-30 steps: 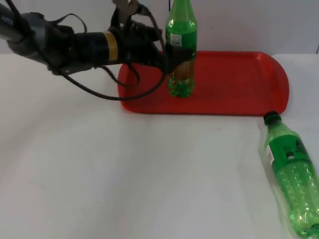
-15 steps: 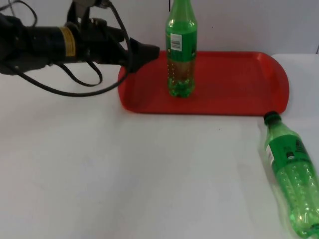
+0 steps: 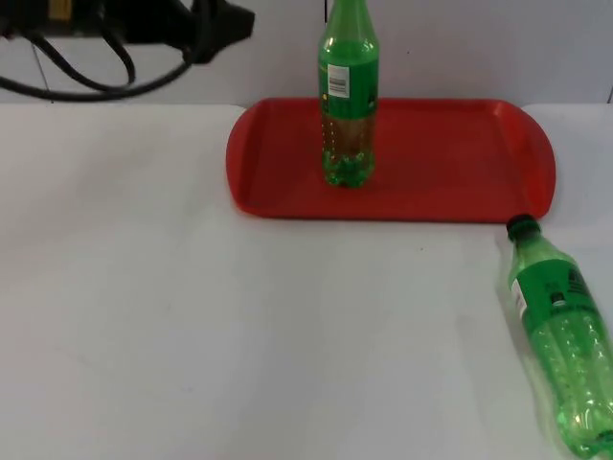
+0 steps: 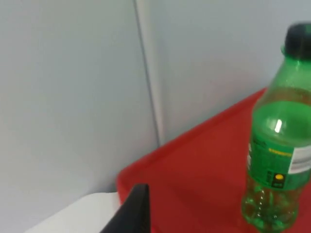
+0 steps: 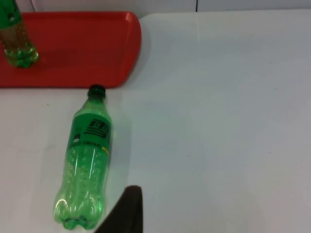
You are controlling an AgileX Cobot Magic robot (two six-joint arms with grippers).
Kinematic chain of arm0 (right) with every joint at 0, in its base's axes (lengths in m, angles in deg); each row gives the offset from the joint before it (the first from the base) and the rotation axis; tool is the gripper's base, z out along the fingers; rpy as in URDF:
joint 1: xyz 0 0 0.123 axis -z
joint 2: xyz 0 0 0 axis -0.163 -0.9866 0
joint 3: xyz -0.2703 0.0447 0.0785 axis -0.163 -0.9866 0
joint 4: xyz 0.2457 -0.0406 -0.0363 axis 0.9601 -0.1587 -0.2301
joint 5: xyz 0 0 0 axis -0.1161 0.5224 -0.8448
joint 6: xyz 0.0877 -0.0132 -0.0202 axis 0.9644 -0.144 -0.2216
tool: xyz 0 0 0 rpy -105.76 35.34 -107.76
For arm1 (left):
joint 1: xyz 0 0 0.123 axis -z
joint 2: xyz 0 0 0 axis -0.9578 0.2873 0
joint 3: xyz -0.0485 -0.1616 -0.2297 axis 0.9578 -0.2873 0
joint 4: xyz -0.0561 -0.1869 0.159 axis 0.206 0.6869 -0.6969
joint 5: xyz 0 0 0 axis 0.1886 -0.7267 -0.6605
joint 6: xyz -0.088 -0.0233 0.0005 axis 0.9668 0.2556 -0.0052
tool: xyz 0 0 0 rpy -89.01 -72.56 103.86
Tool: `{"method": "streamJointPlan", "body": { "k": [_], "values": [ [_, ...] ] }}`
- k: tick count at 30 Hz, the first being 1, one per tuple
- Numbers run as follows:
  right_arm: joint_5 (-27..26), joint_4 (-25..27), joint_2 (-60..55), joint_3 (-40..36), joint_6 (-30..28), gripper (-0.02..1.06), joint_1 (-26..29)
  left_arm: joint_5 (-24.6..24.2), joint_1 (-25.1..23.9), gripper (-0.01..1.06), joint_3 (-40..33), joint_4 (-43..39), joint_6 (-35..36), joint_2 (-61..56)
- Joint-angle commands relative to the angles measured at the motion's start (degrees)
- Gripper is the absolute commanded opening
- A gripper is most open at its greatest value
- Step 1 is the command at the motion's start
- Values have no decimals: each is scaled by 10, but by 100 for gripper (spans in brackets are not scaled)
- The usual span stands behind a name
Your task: Place the bottle upright on the tray.
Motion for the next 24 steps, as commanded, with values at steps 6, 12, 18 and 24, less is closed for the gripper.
{"method": "streamJointPlan", "body": {
  "k": [6, 12, 18, 24],
  "values": [
    [-4, 1, 1, -1, 2, 105, 1, -50, -1, 105, -4, -109, 144, -68],
    [-4, 1, 1, -1, 2, 105, 1, -57, -1, 105, -4, -187, 261, -114],
    [-4, 1, 1, -1, 2, 105, 1, -61, -1, 105, -4, -264, 368, -148],
    [-4, 1, 1, -1, 2, 105, 1, -62, -1, 105, -4, -322, 456, -175]
  ]
}}
